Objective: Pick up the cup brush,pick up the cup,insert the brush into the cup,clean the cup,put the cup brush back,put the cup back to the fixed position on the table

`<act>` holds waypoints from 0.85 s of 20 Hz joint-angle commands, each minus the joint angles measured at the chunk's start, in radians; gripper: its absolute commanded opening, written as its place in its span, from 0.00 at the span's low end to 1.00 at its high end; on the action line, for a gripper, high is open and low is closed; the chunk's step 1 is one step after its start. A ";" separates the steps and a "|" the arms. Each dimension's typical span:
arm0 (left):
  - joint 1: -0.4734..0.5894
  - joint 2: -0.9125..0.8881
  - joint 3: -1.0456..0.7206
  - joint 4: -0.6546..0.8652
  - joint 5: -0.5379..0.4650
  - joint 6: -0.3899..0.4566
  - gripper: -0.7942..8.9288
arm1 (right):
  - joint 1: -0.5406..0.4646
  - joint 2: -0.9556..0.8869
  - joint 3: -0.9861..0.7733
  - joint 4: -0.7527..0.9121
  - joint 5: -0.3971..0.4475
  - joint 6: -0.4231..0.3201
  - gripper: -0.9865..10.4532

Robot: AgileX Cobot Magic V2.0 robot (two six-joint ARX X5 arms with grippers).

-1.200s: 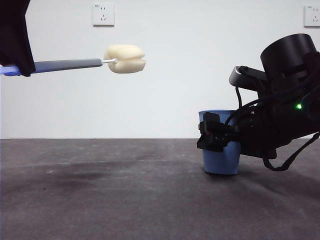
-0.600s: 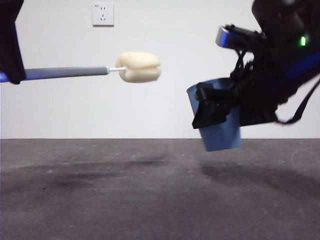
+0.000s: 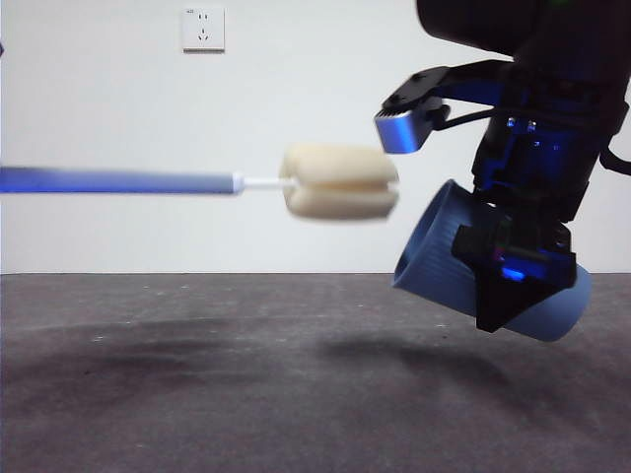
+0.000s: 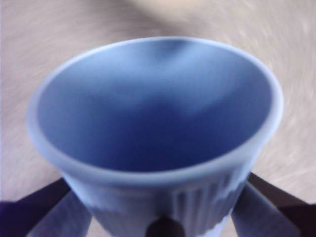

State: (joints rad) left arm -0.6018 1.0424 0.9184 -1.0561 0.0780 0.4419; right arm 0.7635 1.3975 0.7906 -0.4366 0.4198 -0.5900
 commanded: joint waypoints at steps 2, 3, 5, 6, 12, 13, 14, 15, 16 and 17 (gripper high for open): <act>-0.030 0.032 0.006 -0.034 0.017 0.014 0.07 | 0.029 0.003 0.003 0.000 0.068 -0.097 0.07; -0.039 0.044 0.006 -0.027 0.035 0.011 0.07 | 0.040 0.003 0.003 -0.008 0.079 -0.112 0.07; -0.056 0.071 0.006 -0.008 0.040 -0.002 0.07 | 0.068 0.003 0.003 -0.017 0.088 -0.144 0.07; -0.067 0.088 0.006 -0.003 0.041 -0.005 0.07 | 0.081 0.003 0.003 -0.017 0.095 -0.154 0.07; -0.132 0.221 0.006 0.126 0.042 -0.081 0.07 | 0.184 0.003 0.003 -0.017 0.113 -0.196 0.07; -0.146 0.234 0.006 0.161 0.061 -0.094 0.07 | 0.205 0.003 0.003 -0.017 0.113 -0.207 0.07; -0.159 0.242 0.006 0.195 0.069 -0.109 0.07 | 0.225 0.003 0.003 -0.016 0.113 -0.221 0.07; -0.171 0.247 0.006 0.224 0.087 -0.114 0.07 | 0.243 0.003 0.003 -0.016 0.113 -0.228 0.07; -0.185 0.247 0.006 0.248 0.088 -0.133 0.07 | 0.260 0.005 0.003 -0.016 0.114 -0.232 0.07; -0.194 0.247 0.006 0.261 0.087 -0.137 0.07 | 0.266 0.005 0.003 -0.017 0.114 -0.231 0.07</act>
State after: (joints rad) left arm -0.7902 1.2861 0.9184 -0.8478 0.1486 0.3367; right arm 1.0134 1.3975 0.7910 -0.4763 0.5606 -0.8127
